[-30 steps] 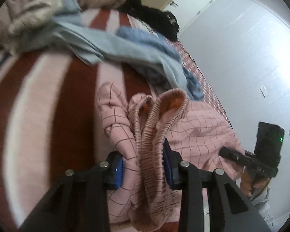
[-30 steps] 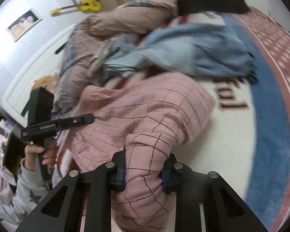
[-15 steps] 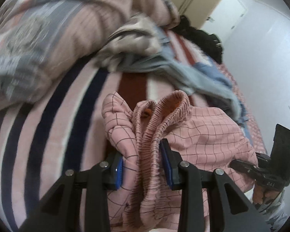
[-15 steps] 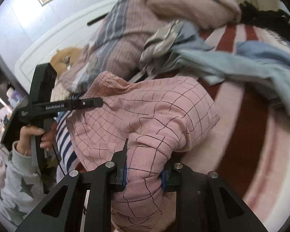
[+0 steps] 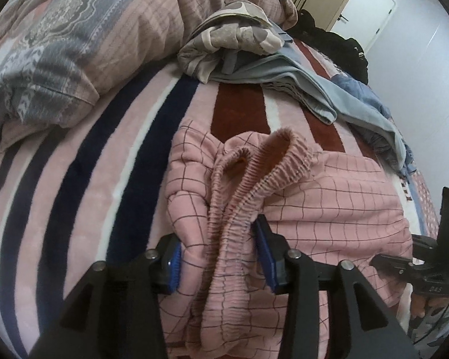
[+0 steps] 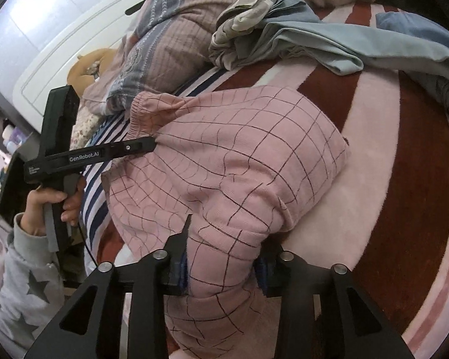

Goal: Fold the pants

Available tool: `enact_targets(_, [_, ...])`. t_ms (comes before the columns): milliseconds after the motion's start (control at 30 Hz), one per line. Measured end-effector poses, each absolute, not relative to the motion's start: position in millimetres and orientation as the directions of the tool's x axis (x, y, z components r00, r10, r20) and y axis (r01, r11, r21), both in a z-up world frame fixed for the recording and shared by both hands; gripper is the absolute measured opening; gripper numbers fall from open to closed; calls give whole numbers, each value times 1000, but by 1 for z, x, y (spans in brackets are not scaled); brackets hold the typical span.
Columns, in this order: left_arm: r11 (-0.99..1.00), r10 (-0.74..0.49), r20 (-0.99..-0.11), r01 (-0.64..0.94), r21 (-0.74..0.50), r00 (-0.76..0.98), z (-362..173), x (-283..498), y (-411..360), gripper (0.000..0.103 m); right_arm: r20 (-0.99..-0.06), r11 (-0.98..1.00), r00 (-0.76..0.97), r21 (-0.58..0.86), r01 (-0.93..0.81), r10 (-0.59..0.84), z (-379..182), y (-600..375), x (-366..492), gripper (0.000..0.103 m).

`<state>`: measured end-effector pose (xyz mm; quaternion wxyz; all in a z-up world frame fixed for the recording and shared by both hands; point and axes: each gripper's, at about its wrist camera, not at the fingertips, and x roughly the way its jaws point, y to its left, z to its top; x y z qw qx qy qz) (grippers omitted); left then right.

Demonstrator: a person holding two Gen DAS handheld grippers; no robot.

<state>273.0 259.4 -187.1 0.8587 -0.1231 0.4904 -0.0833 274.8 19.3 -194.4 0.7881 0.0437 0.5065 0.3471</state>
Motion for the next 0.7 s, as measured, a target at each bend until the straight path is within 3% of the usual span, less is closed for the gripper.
enact_targets(300, [979,-176,-827,7,-204,535,-171,263,253,61,-775,778,294,368,-510,559,-182,9,267,46])
enact_targets(367, [985,-146,-820,4,-173,553,-163,257,249,65,-772,785,317,349,-512,551,-176,3,261,56])
enact_targets(433, [990,-119,-795,15,-137,595,-148,246,243,70,-763,801,370,308,-513,530,-165,-8,251,62])
enact_targets(533, [996,-77,-752,16,-88,655,-122,229,229,74,-741,822,439,263,-506,508,-145,-26,238,62])
enact_targets(633, [998,-66,-688,35,-59,723,-94,207,209,81,-694,842,530,214,-495,488,-114,-53,216,76])
enact_targets(700, [998,-60,-638,48,-37,768,-74,190,192,85,-658,854,588,170,-493,470,-96,-68,200,79])
